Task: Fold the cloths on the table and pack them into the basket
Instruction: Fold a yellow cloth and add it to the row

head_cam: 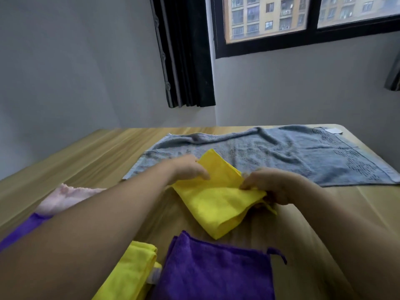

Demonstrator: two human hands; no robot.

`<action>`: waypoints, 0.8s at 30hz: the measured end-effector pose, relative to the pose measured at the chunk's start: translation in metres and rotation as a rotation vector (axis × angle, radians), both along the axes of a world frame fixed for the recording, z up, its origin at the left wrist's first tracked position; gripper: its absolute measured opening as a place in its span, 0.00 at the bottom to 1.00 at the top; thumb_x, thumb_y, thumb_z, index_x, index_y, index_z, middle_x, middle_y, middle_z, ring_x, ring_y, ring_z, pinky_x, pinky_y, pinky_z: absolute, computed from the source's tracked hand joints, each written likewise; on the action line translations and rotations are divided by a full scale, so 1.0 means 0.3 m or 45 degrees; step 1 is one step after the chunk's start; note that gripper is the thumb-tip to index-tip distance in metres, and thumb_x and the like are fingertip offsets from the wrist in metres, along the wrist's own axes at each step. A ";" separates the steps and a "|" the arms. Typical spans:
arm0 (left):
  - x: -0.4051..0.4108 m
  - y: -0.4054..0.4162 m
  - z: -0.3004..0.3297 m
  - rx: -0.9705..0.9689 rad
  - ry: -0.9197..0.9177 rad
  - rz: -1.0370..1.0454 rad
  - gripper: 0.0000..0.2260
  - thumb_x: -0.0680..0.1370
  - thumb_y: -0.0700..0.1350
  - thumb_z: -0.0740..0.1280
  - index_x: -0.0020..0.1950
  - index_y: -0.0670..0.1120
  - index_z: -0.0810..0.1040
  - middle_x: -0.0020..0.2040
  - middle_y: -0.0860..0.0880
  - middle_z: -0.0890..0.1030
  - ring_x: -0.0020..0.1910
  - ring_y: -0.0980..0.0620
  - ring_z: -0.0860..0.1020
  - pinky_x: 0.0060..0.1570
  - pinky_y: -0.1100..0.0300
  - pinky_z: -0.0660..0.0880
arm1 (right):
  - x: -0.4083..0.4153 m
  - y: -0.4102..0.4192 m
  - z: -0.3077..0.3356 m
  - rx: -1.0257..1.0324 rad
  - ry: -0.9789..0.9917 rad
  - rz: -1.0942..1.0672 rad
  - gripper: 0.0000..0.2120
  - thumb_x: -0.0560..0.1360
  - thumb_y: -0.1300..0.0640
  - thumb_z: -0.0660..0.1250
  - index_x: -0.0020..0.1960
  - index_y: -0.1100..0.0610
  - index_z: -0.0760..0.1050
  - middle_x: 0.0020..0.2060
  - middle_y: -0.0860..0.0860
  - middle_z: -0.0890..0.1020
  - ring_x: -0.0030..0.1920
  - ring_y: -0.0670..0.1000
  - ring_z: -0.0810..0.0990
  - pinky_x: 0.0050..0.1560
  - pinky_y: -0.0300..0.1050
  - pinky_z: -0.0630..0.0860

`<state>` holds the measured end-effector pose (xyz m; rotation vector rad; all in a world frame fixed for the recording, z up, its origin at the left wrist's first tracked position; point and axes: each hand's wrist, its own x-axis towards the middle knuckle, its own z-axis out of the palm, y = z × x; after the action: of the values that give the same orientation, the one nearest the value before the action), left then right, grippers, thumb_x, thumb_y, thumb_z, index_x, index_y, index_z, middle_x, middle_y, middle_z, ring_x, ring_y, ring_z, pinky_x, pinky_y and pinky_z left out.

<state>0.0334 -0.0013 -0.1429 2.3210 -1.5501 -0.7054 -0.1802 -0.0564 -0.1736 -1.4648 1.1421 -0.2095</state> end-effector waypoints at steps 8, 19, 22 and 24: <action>-0.084 0.059 0.074 -0.442 -0.425 -0.132 0.05 0.73 0.44 0.65 0.44 0.46 0.70 0.39 0.48 0.74 0.38 0.49 0.72 0.35 0.53 0.68 | -0.015 0.003 -0.018 0.052 -0.134 -0.034 0.10 0.79 0.56 0.62 0.44 0.63 0.73 0.24 0.57 0.77 0.22 0.51 0.73 0.19 0.37 0.68; -0.334 0.226 -0.028 -0.232 -0.636 -0.579 0.11 0.74 0.54 0.65 0.48 0.50 0.67 0.48 0.50 0.72 0.47 0.48 0.73 0.42 0.56 0.70 | -0.034 0.006 -0.009 0.071 -0.210 -0.025 0.14 0.74 0.58 0.66 0.31 0.59 0.71 0.23 0.57 0.73 0.22 0.52 0.73 0.26 0.39 0.70; -0.347 0.235 -0.046 -0.110 -0.611 -0.509 0.17 0.72 0.60 0.66 0.51 0.50 0.68 0.51 0.49 0.71 0.50 0.49 0.71 0.48 0.55 0.70 | -0.049 0.011 -0.002 0.282 -0.445 0.117 0.24 0.78 0.41 0.58 0.36 0.59 0.72 0.27 0.57 0.74 0.24 0.53 0.75 0.25 0.39 0.73; -0.349 0.237 -0.059 -0.116 -0.688 -0.476 0.23 0.70 0.63 0.66 0.57 0.50 0.68 0.55 0.49 0.70 0.56 0.48 0.70 0.55 0.53 0.70 | -0.057 0.016 0.006 0.215 -0.395 0.136 0.13 0.78 0.49 0.64 0.43 0.59 0.74 0.33 0.57 0.77 0.29 0.52 0.78 0.26 0.41 0.76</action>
<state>-0.0712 0.0698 -0.1608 2.2894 -2.2282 -0.0569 -0.1973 -0.0515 -0.1717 -1.2877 0.8089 -0.2502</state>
